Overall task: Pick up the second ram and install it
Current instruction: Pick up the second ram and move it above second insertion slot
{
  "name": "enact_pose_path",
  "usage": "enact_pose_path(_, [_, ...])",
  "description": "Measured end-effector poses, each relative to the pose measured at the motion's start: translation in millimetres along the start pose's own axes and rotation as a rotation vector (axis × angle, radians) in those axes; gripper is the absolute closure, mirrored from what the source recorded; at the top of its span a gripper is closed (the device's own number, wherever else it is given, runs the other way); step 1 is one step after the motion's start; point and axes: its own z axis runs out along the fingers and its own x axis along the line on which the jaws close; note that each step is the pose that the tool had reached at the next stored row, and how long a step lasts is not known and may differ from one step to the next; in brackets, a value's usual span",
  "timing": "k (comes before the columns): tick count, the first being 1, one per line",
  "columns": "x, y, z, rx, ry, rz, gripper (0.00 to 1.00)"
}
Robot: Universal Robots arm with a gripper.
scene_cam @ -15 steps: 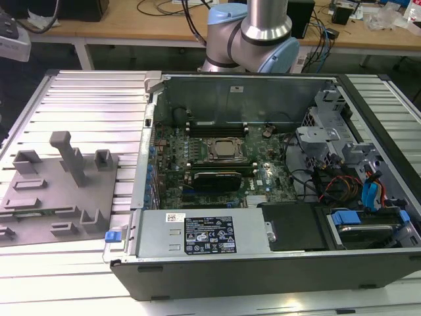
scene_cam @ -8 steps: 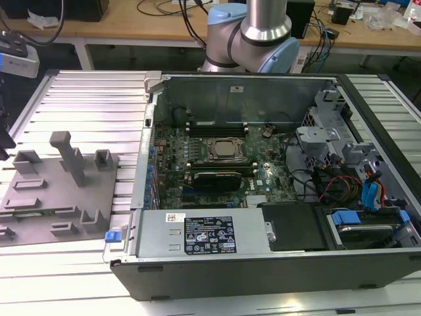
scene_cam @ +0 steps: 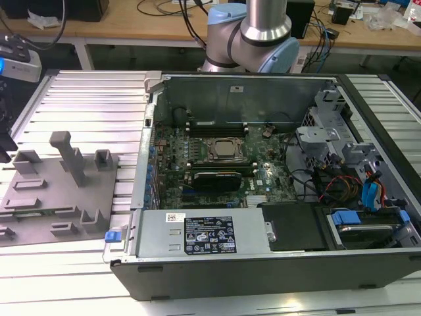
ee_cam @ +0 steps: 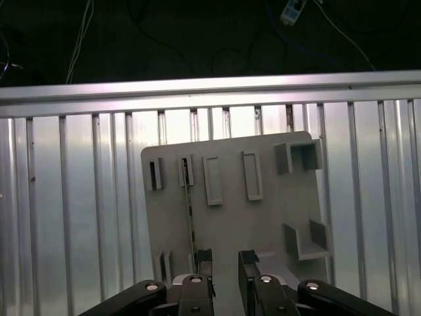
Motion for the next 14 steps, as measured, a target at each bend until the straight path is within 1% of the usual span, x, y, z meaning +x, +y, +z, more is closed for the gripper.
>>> enact_pose_path(5, [0.1, -0.2, 5.2, 0.0, 0.0, 0.0, 0.7])
enact_pose_path(11, [0.2, -0.4, 9.5, 0.0001, -0.0001, 0.0, 0.7])
enact_pose_path(14, [0.3, -0.6, 13.3, 0.0001, 0.0, 0.0, 0.7])
